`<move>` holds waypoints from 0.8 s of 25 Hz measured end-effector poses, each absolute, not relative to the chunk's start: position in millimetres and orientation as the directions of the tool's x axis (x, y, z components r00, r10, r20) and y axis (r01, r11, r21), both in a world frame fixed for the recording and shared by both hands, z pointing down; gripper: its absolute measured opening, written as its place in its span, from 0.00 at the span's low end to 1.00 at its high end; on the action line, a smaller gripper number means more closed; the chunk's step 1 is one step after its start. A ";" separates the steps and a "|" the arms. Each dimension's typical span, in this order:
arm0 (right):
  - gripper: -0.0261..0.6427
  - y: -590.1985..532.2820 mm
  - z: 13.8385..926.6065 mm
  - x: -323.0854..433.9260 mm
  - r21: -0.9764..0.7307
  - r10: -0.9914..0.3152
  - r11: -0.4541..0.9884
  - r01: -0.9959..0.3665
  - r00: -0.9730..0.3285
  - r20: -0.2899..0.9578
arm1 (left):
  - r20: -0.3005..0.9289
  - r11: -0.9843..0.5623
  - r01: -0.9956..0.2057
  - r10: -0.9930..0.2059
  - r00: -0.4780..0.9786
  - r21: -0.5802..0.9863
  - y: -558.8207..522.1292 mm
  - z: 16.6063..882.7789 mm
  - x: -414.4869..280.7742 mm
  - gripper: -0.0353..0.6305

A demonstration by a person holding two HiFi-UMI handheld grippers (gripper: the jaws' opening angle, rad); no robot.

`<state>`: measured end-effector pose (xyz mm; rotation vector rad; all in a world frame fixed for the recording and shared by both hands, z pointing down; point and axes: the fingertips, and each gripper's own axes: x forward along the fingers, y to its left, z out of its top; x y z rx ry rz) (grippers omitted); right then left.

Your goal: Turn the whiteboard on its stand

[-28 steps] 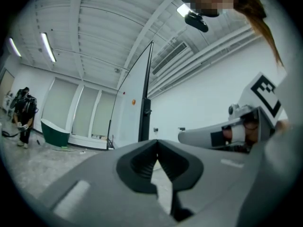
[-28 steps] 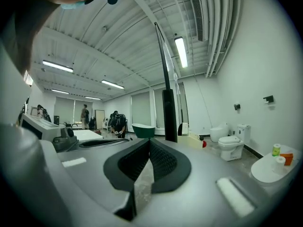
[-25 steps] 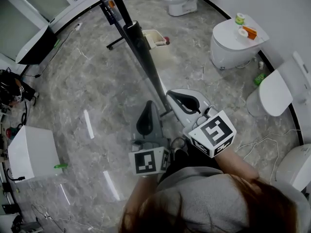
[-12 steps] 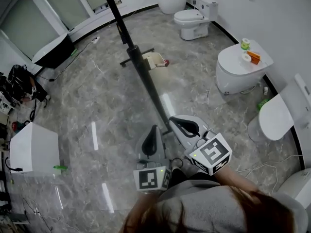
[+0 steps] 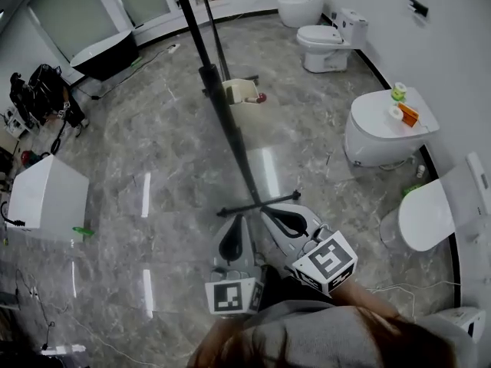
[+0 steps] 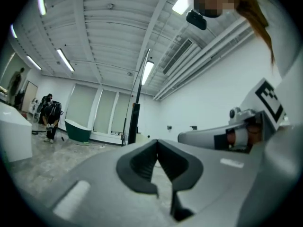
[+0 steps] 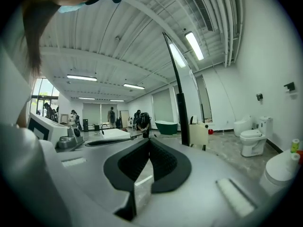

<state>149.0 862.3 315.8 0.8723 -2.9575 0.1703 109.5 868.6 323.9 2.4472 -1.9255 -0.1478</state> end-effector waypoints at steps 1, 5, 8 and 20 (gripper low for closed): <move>0.04 865.5 318.0 148.2 -0.097 -0.530 0.839 -0.536 -0.844 0.084 | -0.050 -0.227 -0.971 -0.973 0.223 0.080 870.6 327.1 108.6 0.05; 0.04 866.1 321.8 147.7 -0.112 -0.517 0.844 -0.525 -0.851 0.096 | -0.031 -0.201 -0.974 -0.980 0.199 0.108 873.0 331.8 106.1 0.05; 0.04 862.8 319.4 152.1 -0.105 -0.526 0.839 -0.534 -0.845 0.095 | -0.032 -0.214 -0.971 -0.977 0.211 0.107 871.6 329.7 110.4 0.05; 0.04 869.2 315.7 132.4 -0.069 -0.546 0.830 -0.553 -0.832 0.097 | -0.071 -0.247 -0.965 -0.968 0.242 0.083 868.2 312.4 95.5 0.05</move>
